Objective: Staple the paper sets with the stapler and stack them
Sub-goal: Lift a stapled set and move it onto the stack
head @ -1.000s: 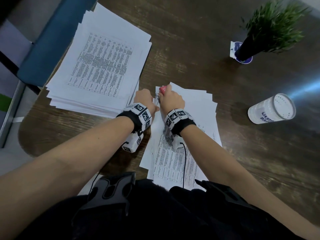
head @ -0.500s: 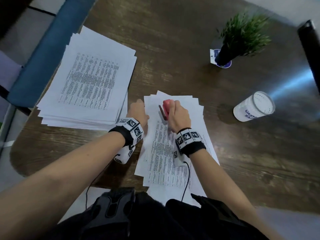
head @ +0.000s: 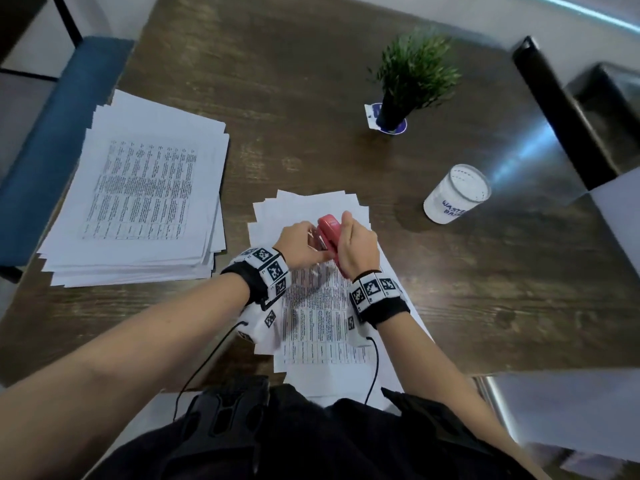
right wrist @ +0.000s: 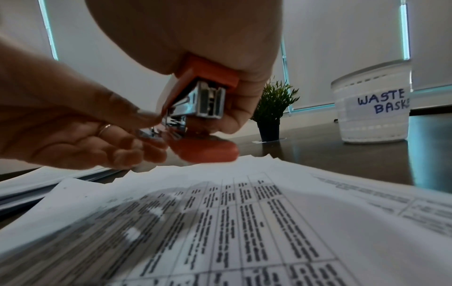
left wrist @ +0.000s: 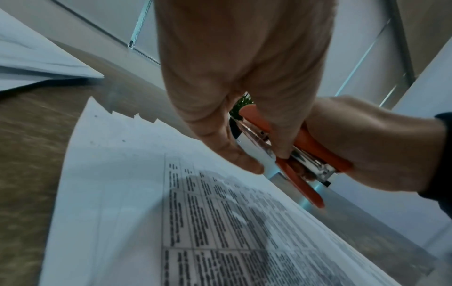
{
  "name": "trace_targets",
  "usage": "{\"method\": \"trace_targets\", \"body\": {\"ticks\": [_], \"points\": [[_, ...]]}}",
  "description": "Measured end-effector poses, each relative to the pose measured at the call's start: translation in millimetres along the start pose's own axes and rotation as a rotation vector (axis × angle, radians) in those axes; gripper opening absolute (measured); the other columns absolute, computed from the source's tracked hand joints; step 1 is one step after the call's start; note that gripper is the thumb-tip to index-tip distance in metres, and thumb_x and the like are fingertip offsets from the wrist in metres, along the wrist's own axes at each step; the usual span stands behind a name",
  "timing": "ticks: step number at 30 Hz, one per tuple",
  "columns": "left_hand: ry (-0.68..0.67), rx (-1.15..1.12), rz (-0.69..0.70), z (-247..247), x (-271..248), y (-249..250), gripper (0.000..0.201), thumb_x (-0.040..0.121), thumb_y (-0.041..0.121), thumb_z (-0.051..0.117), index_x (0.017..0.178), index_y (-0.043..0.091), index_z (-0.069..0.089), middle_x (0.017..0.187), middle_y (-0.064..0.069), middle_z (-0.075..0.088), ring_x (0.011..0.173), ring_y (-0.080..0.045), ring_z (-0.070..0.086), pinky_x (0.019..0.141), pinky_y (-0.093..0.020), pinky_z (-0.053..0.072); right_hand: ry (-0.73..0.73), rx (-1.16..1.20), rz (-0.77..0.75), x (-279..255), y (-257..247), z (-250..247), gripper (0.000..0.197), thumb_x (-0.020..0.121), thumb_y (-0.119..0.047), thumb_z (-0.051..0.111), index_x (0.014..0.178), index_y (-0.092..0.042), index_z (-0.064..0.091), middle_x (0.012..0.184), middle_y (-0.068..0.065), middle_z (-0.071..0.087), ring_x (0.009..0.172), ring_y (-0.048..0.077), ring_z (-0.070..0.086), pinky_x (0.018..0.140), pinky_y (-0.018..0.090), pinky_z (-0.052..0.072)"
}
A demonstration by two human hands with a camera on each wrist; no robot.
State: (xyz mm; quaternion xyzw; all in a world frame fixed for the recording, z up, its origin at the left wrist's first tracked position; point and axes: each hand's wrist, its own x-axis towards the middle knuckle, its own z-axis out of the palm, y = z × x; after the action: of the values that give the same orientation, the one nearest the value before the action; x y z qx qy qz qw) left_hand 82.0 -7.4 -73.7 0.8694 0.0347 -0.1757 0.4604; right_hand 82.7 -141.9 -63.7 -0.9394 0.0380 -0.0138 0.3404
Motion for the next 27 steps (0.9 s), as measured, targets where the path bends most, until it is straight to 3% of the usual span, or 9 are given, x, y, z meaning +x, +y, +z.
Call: {"method": "trace_targets", "body": {"ticks": [4,7,11,14,17,21,25,27], "points": [[-0.050,-0.013,-0.005,2,-6,3,0.021,0.069,0.018,0.083,0.073,0.018,0.063,0.079,-0.008,0.073,0.069,-0.018,0.071,0.073,-0.033,0.059,-0.033,-0.038,-0.045,-9,4,-2,0.050,0.104,-0.042,0.024,0.080,-0.013,0.056,0.086,0.017,0.067,0.082,0.036,0.059,0.071,0.039,0.045],[-0.074,0.014,-0.064,3,-9,2,0.018,0.067,0.016,0.082,0.067,0.015,0.064,0.073,-0.008,0.072,0.063,-0.017,0.066,0.066,-0.028,0.055,-0.068,-0.069,-0.061,-16,7,-4,0.050,0.104,-0.042,0.026,0.083,-0.010,0.059,0.086,0.016,0.067,0.082,0.035,0.058,0.070,0.038,0.044],[-0.131,0.053,-0.141,6,-9,-2,0.016,0.067,0.019,0.082,0.072,0.009,0.070,0.068,-0.006,0.069,0.059,-0.015,0.061,0.060,-0.026,0.051,-0.128,-0.122,-0.085,-23,13,-5,0.043,0.104,-0.043,0.026,0.076,-0.020,0.048,0.081,0.014,0.066,0.078,0.034,0.058,0.067,0.035,0.041],[-0.180,-0.003,-0.183,8,-6,-6,0.015,0.069,0.017,0.084,0.071,0.010,0.070,0.065,-0.004,0.069,0.058,-0.014,0.064,0.059,-0.024,0.054,-0.160,-0.171,-0.131,-25,20,-3,0.042,0.104,-0.043,0.025,0.078,-0.020,0.049,0.082,0.015,0.067,0.080,0.034,0.060,0.067,0.036,0.042],[-0.214,-0.118,-0.230,12,-2,-12,0.017,0.071,0.010,0.084,0.082,0.003,0.074,0.077,-0.009,0.073,0.070,-0.019,0.071,0.070,-0.029,0.060,-0.172,-0.224,-0.153,-23,23,-3,0.046,0.104,-0.044,0.025,0.079,-0.017,0.052,0.083,0.013,0.067,0.081,0.034,0.060,0.063,0.034,0.039],[-0.250,-0.410,-0.309,15,-5,-11,0.005,0.082,-0.006,0.071,0.083,-0.007,0.066,0.086,-0.020,0.071,0.060,-0.016,0.071,0.059,-0.021,0.058,-0.165,-0.263,-0.163,-19,24,-5,0.050,0.103,-0.045,0.029,0.079,-0.012,0.058,0.082,0.012,0.067,0.079,0.032,0.059,0.061,0.032,0.035],[-0.257,-0.484,-0.313,14,-2,-11,0.002,0.086,-0.005,0.066,0.085,-0.006,0.068,0.093,-0.022,0.071,0.066,-0.018,0.072,0.067,-0.022,0.060,-0.150,-0.251,-0.155,-17,28,-8,0.050,0.103,-0.045,0.029,0.067,-0.015,0.046,0.067,0.004,0.057,0.068,0.028,0.055,0.058,0.031,0.033],[-0.244,-0.514,-0.295,12,-1,-11,0.006,0.088,-0.005,0.064,0.091,-0.007,0.068,0.090,-0.020,0.071,0.066,-0.015,0.072,0.066,-0.020,0.059,-0.130,-0.246,-0.135,-15,28,-11,0.052,0.103,-0.045,0.029,0.067,-0.012,0.048,0.067,0.004,0.057,0.067,0.027,0.053,0.059,0.031,0.033]]}}
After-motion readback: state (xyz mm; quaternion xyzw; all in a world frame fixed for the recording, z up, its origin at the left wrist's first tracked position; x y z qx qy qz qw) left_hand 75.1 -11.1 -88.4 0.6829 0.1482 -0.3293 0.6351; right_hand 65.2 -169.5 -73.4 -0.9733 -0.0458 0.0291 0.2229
